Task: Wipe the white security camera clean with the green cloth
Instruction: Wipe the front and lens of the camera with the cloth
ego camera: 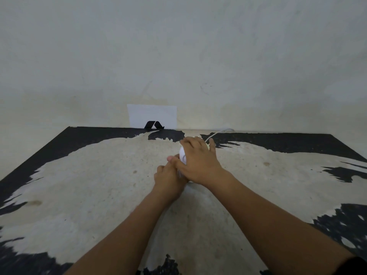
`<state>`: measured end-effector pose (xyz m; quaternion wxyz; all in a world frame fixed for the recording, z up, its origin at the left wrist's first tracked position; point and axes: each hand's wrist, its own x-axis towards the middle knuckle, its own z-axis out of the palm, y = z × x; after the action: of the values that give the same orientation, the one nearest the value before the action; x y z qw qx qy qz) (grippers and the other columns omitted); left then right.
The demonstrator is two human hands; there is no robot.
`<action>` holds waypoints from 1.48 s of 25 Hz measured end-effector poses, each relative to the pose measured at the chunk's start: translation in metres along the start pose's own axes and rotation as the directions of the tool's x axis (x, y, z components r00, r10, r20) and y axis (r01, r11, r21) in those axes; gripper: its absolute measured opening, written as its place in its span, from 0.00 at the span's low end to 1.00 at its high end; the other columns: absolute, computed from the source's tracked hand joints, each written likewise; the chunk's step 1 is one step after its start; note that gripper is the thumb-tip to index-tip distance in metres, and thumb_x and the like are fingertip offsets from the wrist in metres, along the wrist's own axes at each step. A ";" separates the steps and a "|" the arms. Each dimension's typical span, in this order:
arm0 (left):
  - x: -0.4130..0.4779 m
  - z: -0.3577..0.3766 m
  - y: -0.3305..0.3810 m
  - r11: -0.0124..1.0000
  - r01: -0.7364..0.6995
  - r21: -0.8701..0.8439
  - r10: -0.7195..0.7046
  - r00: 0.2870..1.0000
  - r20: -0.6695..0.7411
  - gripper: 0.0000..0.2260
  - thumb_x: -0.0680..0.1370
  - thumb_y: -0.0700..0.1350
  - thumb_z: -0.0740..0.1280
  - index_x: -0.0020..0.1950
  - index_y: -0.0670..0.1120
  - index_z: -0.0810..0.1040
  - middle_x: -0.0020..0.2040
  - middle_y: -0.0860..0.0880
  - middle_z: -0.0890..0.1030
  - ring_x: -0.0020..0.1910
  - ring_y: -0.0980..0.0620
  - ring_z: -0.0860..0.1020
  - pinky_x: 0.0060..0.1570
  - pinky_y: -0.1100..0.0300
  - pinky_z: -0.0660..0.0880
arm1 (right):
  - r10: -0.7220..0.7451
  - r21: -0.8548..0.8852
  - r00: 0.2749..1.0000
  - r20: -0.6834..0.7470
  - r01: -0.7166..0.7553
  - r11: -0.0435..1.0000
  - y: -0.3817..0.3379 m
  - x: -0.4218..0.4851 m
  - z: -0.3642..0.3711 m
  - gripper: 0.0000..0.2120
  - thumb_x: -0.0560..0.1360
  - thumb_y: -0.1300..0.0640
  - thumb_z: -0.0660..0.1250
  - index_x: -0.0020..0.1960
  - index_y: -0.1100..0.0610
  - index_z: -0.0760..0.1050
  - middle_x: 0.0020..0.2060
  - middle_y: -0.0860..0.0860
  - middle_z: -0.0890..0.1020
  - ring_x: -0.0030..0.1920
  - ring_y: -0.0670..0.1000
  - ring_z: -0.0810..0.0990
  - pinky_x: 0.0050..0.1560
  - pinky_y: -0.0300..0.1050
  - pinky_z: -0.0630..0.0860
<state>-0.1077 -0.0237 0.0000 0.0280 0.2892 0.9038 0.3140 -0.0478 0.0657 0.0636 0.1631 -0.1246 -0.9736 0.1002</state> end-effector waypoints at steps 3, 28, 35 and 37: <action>0.001 -0.006 0.003 1.000 0.014 0.015 -0.015 0.999 0.046 0.25 0.72 0.57 0.61 0.68 0.56 0.61 0.63 0.47 0.78 0.59 0.40 0.75 0.58 0.45 0.71 | -0.047 -0.033 0.998 0.033 0.048 0.998 -0.004 0.002 -0.005 0.33 0.75 0.32 0.45 0.72 0.48 0.63 0.72 0.46 0.68 0.77 0.55 0.53 0.72 0.67 0.35; -0.027 -0.030 0.020 0.766 -0.023 -0.643 0.066 0.997 0.043 0.17 0.80 0.58 0.47 0.63 0.59 0.70 0.64 0.54 0.74 0.65 0.55 0.71 0.63 0.59 0.65 | 0.404 0.897 0.899 0.167 -0.308 0.317 0.029 -0.013 -0.003 0.09 0.77 0.46 0.63 0.55 0.47 0.75 0.51 0.45 0.79 0.52 0.47 0.78 0.56 0.57 0.78; 0.004 -0.056 0.041 0.819 0.006 -0.574 0.044 0.996 0.073 0.25 0.80 0.60 0.46 0.67 0.52 0.74 0.61 0.53 0.75 0.60 0.57 0.70 0.57 0.62 0.62 | 0.391 0.879 0.893 0.222 -0.356 0.316 0.032 -0.006 -0.006 0.09 0.78 0.48 0.62 0.56 0.49 0.72 0.51 0.44 0.76 0.50 0.47 0.77 0.51 0.58 0.78; 0.002 -0.050 0.034 0.815 0.046 -0.577 0.006 0.996 0.088 0.26 0.79 0.61 0.47 0.63 0.50 0.77 0.60 0.49 0.79 0.58 0.53 0.74 0.55 0.60 0.66 | 0.399 0.881 0.893 0.208 -0.348 0.320 0.032 -0.007 -0.004 0.09 0.78 0.49 0.62 0.57 0.49 0.73 0.51 0.45 0.76 0.50 0.46 0.76 0.53 0.59 0.78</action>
<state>-0.1041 -0.0286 0.0598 0.1564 0.2707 0.7666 0.5609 -0.0336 0.0953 0.0578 0.1991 -0.2400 -0.7046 0.6374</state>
